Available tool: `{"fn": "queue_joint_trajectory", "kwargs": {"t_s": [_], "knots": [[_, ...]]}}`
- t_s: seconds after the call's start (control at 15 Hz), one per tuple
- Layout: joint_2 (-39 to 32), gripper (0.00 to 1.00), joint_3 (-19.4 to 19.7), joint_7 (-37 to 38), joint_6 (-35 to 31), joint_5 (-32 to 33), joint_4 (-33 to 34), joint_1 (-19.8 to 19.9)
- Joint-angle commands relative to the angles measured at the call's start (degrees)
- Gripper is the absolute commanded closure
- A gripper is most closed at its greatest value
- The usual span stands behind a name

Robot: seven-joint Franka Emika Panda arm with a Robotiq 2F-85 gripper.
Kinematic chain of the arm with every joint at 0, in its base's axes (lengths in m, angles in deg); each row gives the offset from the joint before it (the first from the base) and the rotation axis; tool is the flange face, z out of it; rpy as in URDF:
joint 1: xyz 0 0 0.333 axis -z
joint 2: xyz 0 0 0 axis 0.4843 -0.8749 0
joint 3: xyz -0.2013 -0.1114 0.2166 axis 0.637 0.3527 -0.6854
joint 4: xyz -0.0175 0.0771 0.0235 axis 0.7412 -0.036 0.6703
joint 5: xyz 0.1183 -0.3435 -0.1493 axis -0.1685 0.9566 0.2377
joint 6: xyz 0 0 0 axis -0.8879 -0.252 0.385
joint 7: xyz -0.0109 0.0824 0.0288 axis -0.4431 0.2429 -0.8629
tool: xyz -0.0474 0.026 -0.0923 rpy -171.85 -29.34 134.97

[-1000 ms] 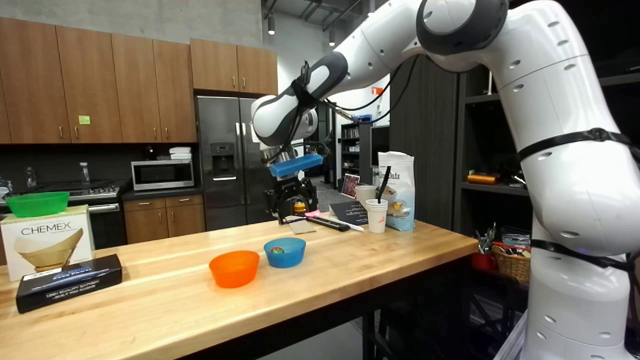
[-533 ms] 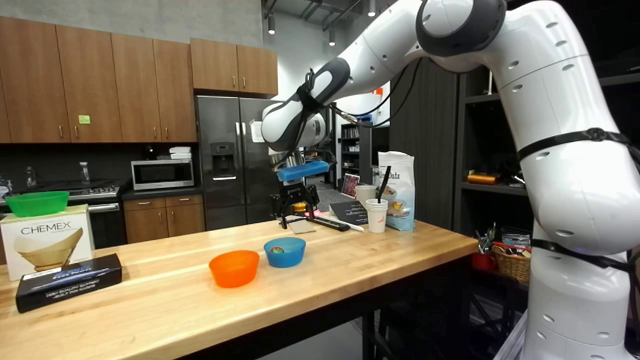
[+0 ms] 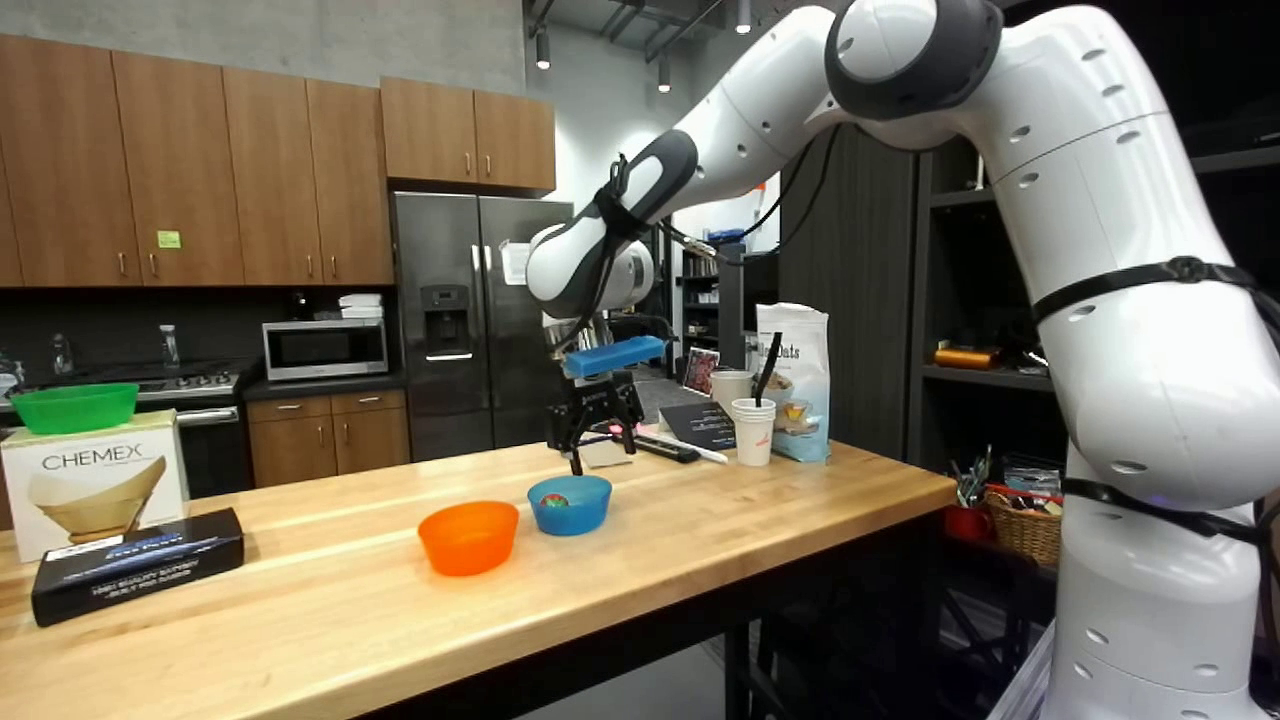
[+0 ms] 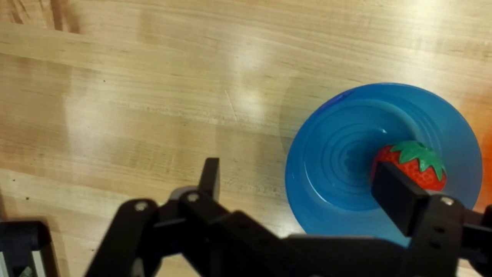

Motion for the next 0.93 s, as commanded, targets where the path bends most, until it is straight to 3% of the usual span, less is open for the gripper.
{"fn": "queue_joint_trajectory", "kwargs": {"t_s": [0.0, 0.2, 0.53, 0.6, 0.67, 0.73, 0.87], "knots": [[-0.95, 0.0, -0.07, -4.11, -1.16, -2.15, -0.31, 0.99], [-1.97, 0.02, -0.17, -5.88, -1.56, -4.08, -0.3, 1.48], [-2.91, 0.18, -0.19, -7.36, -1.8, -6.6, -0.41, 1.7], [-2.99, 0.34, -0.18, -7.37, -1.9, -6.89, -0.5, 1.68], [-2.99, 0.43, -0.15, -7.29, -2.02, -7.11, -0.63, 1.62], [-2.95, 0.43, -0.11, -7.2, -2.09, -7.04, -0.67, 1.55], [-2.7, 0.55, -0.02, -6.93, -2.03, -6.61, -0.6, 1.35]]}}
